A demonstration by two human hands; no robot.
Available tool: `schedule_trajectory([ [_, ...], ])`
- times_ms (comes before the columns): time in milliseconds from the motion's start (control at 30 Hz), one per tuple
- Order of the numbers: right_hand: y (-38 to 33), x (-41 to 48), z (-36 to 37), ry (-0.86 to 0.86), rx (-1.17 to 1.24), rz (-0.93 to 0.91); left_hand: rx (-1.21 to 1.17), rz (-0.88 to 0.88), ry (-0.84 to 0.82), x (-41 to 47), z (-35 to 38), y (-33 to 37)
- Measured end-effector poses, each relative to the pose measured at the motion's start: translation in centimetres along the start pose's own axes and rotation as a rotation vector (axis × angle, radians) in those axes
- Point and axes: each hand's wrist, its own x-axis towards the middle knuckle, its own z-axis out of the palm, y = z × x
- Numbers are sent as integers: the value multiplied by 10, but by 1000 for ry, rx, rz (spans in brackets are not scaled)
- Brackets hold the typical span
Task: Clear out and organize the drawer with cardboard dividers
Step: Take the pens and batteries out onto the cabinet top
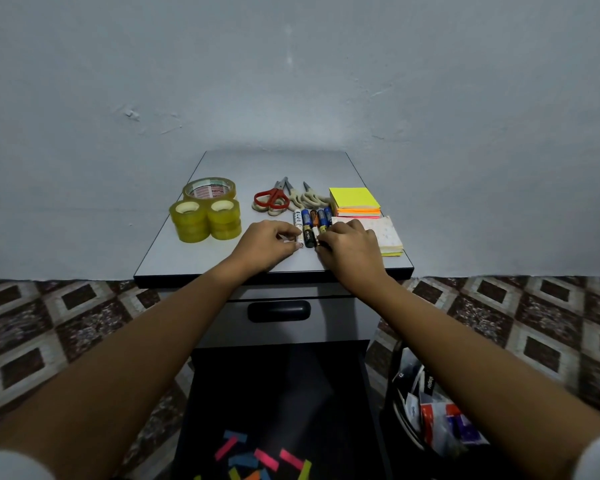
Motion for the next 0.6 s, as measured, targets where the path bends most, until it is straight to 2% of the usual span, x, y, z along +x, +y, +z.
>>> schedule_trajectory([
  [433, 2, -3, -5, 54, 63, 6, -24, -32, 5, -1, 0, 1],
  [600, 2, -6, -8, 137, 141, -31, -37, -25, 14, -6, -5, 3],
])
